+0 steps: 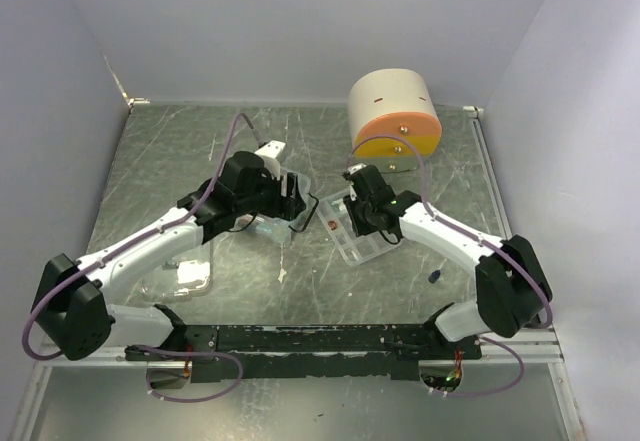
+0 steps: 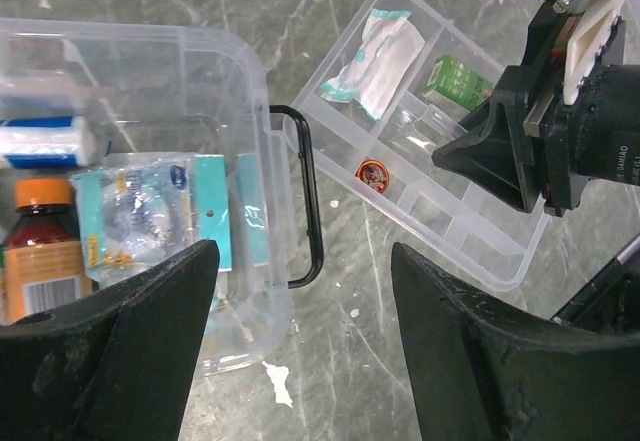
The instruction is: Organize the medicine kit
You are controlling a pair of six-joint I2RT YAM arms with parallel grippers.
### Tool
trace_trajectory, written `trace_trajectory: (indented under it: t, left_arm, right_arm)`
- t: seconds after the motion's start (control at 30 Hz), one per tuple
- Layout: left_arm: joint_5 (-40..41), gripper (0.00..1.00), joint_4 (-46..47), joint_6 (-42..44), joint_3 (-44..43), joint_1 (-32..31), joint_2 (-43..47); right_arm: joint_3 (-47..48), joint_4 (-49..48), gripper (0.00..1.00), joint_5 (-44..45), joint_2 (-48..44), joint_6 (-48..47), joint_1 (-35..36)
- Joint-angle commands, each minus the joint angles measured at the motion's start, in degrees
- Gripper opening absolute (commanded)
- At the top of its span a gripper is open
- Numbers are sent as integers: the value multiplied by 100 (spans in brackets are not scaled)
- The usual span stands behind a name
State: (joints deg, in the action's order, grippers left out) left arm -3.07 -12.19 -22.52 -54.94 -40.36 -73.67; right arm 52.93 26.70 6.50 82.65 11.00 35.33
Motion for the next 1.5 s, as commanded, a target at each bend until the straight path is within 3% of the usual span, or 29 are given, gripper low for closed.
trace_trajectory:
  t: [0.0,0.43,0.67,0.93,1.1,1.33,1.47]
  left_arm:
    - [-568,80,202,-68,-332,-42,-237]
    - [-809,68,171,5,-509,-50,-1009]
    - [-1311,60,323,96,-360,-98,-1031]
    - [-1937,58,563,73,-116,-239,-860]
    - [-515,64,156,-239,-82,-250,-125]
    - [2792,64,-898,-566,-210,-253,1063]
    - [4207,66,-1323,-658,-365,-248,1692]
  right_arm:
    - [-41,267,0,380,-373,216,19]
    - [192,879,0,1104,-738,522,19]
    - [733,1172,0,1023,-908,488,24]
    - [1293,1236,0,708,-886,247,21]
    - [1678,1197,0,391,-699,61,22]
    - [2379,1115,0,53,-58,-109,239]
    - [2815,1065,0,50,418,-195,542]
